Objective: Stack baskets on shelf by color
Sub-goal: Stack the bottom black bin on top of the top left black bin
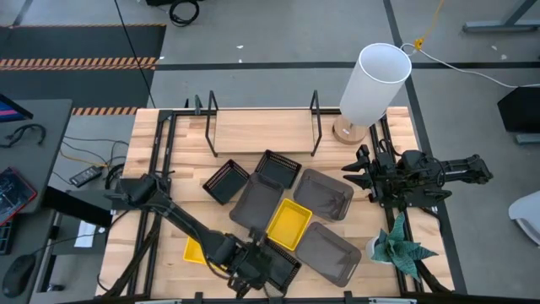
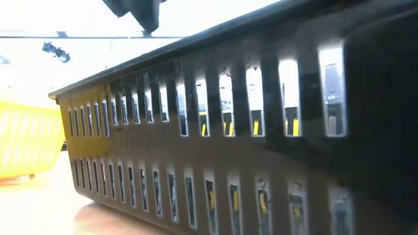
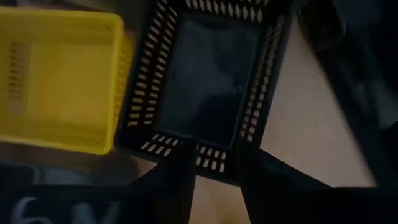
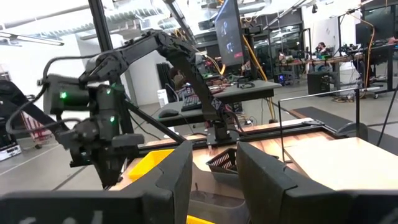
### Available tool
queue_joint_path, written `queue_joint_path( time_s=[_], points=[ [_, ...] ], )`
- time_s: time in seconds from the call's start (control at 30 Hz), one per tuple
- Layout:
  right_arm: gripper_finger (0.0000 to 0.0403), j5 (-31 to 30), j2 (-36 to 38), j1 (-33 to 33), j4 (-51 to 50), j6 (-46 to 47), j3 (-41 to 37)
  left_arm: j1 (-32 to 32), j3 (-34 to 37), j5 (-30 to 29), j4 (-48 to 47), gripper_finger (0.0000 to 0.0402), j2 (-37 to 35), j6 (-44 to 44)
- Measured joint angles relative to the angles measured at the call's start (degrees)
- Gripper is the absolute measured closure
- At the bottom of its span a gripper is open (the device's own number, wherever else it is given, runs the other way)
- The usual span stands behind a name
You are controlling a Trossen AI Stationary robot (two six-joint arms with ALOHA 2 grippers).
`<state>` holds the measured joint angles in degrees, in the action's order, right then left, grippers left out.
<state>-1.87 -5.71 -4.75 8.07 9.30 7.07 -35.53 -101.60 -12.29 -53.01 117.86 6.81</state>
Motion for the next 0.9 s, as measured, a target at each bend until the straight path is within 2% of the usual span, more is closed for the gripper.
queue_joint_path(
  time_s=[0.27, 0.4, 0.57, 0.73, 0.9],
  points=[
    [0.0273, 0.0, 0.0, 0.0, 0.0, 0.0, 0.0, -2.6, 0.0, -9.3, -3.3, 0.0255, 0.3, -26.1],
    [0.0273, 0.0, 0.0, 0.0, 0.0, 0.0, 0.0, -3.1, 0.0, -9.9, -6.4, 0.0248, 0.6, -40.4],
    [0.0273, 0.0, 0.0, 0.0, 0.0, 0.0, 0.0, -3.4, 0.0, -10.3, -8.8, 0.025, 2.7, -52.9],
    [0.0273, 0.0, 0.0, 0.0, 0.0, 0.0, 0.0, -3.4, 0.0, -14.9, -8.0, 0.0248, 4.2, -64.8],
    [0.0273, 0.0, 0.0, 0.0, 0.0, 0.0, 0.0, -3.3, 0.0, -16.4, -7.6, 0.0255, 4.8, -71.2]
  ],
)
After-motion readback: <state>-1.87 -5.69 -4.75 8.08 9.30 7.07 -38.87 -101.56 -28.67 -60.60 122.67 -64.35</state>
